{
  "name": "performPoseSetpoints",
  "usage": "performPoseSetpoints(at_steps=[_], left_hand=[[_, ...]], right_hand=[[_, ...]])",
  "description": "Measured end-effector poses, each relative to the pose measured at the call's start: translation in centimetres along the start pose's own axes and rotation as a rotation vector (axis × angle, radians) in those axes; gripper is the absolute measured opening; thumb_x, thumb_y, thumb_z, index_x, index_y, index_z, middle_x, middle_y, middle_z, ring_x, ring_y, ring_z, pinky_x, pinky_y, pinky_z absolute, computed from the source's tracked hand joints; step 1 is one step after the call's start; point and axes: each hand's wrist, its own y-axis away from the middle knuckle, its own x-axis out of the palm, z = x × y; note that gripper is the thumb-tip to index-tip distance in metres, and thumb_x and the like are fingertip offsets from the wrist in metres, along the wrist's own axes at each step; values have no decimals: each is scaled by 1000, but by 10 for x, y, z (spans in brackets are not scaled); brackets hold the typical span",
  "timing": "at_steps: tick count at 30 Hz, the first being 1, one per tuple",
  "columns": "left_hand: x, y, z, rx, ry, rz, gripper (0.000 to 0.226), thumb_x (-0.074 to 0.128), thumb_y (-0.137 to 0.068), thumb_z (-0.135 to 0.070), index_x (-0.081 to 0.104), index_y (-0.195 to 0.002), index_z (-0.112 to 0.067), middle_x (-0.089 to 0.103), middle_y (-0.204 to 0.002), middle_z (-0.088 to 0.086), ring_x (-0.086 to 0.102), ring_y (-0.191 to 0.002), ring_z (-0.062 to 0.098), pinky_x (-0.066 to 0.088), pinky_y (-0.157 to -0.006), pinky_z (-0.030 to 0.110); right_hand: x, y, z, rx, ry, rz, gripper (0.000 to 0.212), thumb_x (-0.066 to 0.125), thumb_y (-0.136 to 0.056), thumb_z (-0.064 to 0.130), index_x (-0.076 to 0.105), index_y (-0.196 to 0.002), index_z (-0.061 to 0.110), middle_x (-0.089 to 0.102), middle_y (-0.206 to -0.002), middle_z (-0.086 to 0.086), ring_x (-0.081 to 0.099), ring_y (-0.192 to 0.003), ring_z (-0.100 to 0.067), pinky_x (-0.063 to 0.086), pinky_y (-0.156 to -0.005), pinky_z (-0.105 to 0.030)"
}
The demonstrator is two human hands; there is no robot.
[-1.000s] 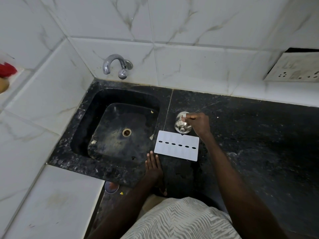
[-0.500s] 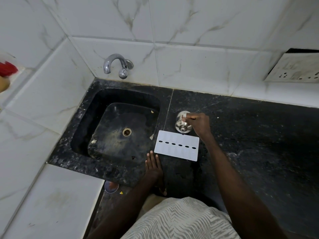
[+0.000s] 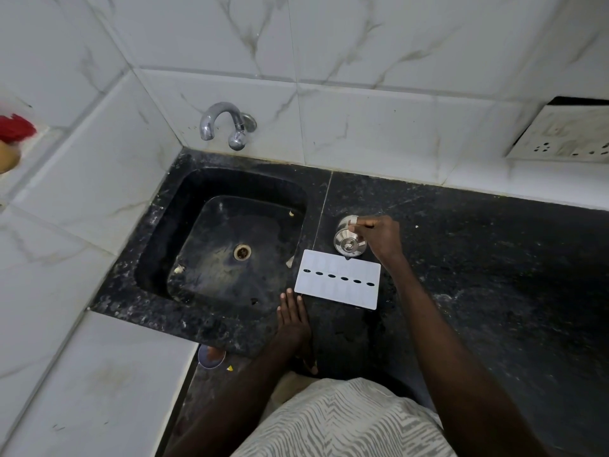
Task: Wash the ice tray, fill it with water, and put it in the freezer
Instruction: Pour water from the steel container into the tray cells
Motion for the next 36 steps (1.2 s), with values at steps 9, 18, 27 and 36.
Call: performPoseSetpoints(at_steps=[9,18,27,36], left_hand=[[1,2,-1,-3,3,-28,152,88,-72,-52,-23,-152,14,-46,-141,39,-33,-143,59,-4,-125,65],[-4,11,0,18,-10,-38,156,89,-69,-56,-23,-151,16,-38,-149,42,-29,-144,60,-8,-123,63],[-6,10,-2,5,-31,-22,160,90,-64,-59,-21,-151,16,-33,-152,45,-27,-144,61,-8,-122,64],[-4,7,-2,-6,-11,-20,161,91,-64,-59,-23,-151,15,-34,-152,44,-36,-139,56,-8,-124,65]], right_hand=[[13,-3,15,-42,54,46,7,88,-79,15,84,-84,12,80,-79,1,69,-67,-4,57,-68,-32],[30,-1,12,-145,97,43,19,88,-78,12,83,-97,10,80,-100,-7,76,-87,-11,62,-83,-38],[35,1,14,-121,101,44,22,89,-77,14,84,-98,14,80,-101,-4,76,-90,-9,61,-86,-31],[35,-2,13,-139,106,42,22,88,-78,10,83,-99,9,80,-101,-7,76,-91,-12,58,-83,-19]])
